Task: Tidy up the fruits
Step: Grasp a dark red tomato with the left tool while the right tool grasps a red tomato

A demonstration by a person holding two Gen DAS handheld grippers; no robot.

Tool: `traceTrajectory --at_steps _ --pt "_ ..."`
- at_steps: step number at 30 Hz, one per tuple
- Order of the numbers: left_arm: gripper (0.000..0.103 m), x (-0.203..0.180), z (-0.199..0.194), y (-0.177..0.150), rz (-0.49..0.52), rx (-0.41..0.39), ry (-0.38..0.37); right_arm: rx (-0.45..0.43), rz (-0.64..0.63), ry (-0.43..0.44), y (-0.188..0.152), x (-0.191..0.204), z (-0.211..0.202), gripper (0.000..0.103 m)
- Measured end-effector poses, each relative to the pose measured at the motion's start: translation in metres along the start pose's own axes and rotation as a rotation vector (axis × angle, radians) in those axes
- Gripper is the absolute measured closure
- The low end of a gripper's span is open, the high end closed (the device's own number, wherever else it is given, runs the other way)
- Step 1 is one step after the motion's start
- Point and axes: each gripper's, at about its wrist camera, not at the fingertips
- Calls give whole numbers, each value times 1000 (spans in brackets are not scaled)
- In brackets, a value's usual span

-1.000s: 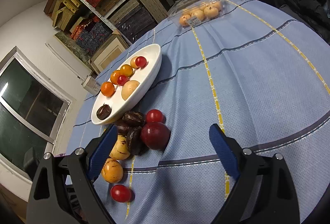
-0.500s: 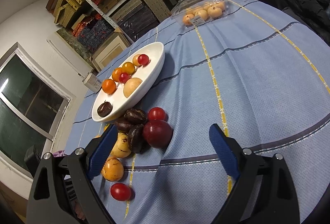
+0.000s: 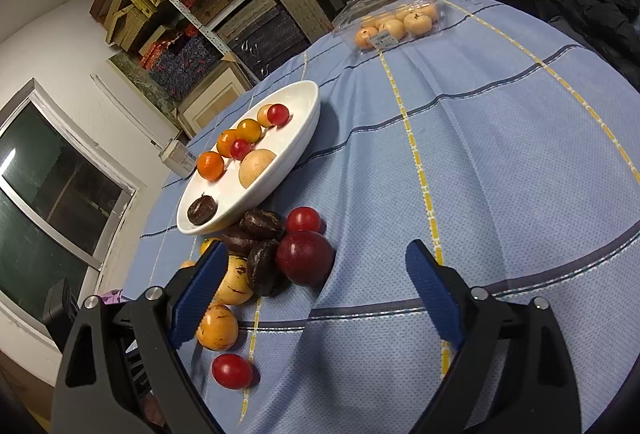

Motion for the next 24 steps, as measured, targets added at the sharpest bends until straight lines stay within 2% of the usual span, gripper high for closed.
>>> traceTrajectory --at_steps 3,6,8,10,12,13,14,18,24 --pt "65 8 -3 -2 -42 0 -35 -12 -21 7 -2 3 -3 15" --pt "65 24 -11 -4 -106 -26 -2 -39 -125 50 -11 22 -16 18" --pt "65 40 -18 -5 -175 -49 -2 -37 -265 72 -30 45 -25 19" --pt "65 49 -24 -6 -215 -63 -2 -15 -398 37 -53 64 -25 21" --pt "65 52 -27 -6 -236 -73 -6 57 -507 -14 -75 78 -12 39" --pt "65 52 -29 -6 -236 -74 -8 99 -543 -27 -81 82 -3 43" --pt "65 50 -29 -6 -232 -74 -11 113 -558 -34 -83 84 0 47" --pt "65 45 -30 -6 -211 -73 -17 120 -570 -29 -85 84 2 47" --pt "65 41 -29 -8 -197 -64 -23 154 -655 -52 -97 99 15 47"
Point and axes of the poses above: each gripper's, at about its wrist camera, not at the fingertips, and z roughly the way its jaws point, x to its left, y to its top, and after that the axes turned 1 degree about -x, right-handed
